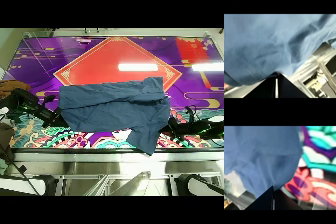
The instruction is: Fold the shirts.
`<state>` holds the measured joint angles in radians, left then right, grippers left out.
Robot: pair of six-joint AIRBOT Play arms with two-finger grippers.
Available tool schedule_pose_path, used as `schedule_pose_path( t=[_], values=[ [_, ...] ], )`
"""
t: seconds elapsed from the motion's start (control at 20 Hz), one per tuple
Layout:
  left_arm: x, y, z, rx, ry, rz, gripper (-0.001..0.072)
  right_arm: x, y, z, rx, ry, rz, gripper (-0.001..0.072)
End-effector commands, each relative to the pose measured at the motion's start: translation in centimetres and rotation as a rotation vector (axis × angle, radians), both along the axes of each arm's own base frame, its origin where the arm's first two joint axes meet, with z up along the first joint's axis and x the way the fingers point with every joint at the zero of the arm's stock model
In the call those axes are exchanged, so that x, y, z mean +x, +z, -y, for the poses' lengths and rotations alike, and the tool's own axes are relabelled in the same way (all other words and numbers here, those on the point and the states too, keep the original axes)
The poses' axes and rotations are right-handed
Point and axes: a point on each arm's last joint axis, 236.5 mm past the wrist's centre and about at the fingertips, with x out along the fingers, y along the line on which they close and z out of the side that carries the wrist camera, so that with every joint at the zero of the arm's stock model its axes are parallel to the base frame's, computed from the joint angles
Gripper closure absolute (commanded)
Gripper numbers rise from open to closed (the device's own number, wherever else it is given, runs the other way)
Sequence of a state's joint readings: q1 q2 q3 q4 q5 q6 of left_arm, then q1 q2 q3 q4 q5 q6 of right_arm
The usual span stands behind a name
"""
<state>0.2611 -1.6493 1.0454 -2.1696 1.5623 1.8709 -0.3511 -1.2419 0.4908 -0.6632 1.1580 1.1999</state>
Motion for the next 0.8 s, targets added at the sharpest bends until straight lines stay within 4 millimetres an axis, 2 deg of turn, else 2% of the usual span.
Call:
schedule_pose_path(
  t=[0.0,0.1,0.2,0.35,0.45,0.6,0.75],
  values=[
    [-1.0,1.1,-0.8,-0.037,0.002,-0.040,0.0688,-0.1,4.4,-0.8,0.083,0.029,0.115,0.0694],
    [-0.6,2.2,-2.1,-0.034,0.040,0.004,0.0687,0.1,7.6,0.4,0.058,0.001,0.223,0.0695],
    [-0.4,4.2,-3.7,-0.031,0.081,0.068,0.0687,0.5,10.5,2.2,0.017,-0.066,0.337,0.0695],
    [0.0,6.2,-5.9,0.003,0.159,0.146,0.0687,1.1,12.0,4.0,-0.036,-0.118,0.407,0.0694],
    [-0.1,7.7,-5.5,-0.034,0.168,0.162,0.0687,1.8,12.8,3.6,0.001,-0.117,0.450,0.0694],
    [-0.2,8.6,-4.7,-0.047,0.144,0.186,0.0687,3.9,16.0,3.0,0.107,-0.165,0.580,0.0694],
    [0.5,9.7,-3.8,-0.054,0.110,0.273,0.0687,4.5,16.5,3.0,0.132,-0.177,0.606,0.0694]
  ],
)
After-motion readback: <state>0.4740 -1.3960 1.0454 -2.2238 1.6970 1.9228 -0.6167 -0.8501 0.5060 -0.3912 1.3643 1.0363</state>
